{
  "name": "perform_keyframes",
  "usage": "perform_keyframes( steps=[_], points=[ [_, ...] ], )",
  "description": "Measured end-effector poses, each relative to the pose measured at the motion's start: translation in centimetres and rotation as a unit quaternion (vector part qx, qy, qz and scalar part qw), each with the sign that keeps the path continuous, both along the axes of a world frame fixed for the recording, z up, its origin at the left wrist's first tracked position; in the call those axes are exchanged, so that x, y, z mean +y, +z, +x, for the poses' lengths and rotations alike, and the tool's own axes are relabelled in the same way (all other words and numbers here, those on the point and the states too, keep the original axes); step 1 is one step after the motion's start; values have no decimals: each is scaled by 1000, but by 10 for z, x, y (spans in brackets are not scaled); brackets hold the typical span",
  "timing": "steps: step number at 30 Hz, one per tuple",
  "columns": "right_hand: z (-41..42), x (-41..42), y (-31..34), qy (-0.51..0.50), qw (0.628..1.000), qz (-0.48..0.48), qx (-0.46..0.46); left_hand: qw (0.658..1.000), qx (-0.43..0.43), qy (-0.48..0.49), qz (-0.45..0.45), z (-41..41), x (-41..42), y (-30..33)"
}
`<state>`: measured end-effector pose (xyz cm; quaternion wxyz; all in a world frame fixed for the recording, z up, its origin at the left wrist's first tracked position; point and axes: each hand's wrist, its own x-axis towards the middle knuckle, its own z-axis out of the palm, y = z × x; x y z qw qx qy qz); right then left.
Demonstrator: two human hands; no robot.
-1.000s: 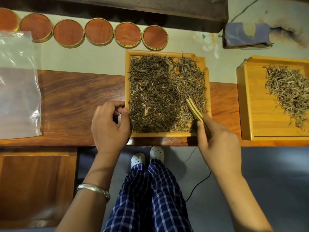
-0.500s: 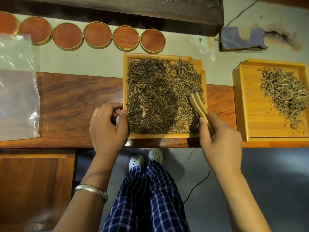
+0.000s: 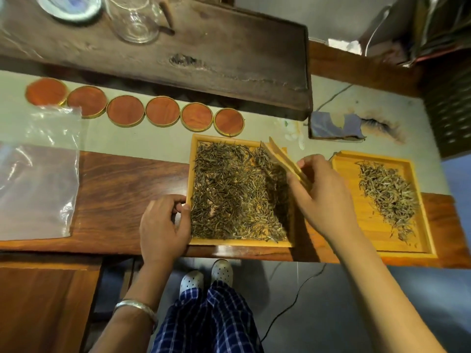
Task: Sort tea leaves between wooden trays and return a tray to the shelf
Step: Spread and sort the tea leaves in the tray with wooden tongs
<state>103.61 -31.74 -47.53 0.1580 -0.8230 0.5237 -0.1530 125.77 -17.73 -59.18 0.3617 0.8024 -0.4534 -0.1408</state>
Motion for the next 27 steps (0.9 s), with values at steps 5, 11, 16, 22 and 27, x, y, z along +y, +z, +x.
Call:
perform_keyframes(
  steps=[5, 11, 16, 22, 27],
  points=[
    [16, -78, 25, 152, 984, -20, 90, 1000, 4, 0, 1, 1, 0, -2],
    [51, -159, 40, 352, 892, -116, 258, 1000, -4, -5, -4, 1, -1, 0],
    [76, -200, 22, 433, 819, -164, 338, 1000, -12, -8, -1, 1, 0, 1],
    [79, -230, -5, 486, 769, -204, 361, 1000, 4, -19, 12, 3, 0, -3],
    [77, -240, -8, 503, 761, -211, 350, 999, -11, -17, 25, 3, 1, -5]
  ],
)
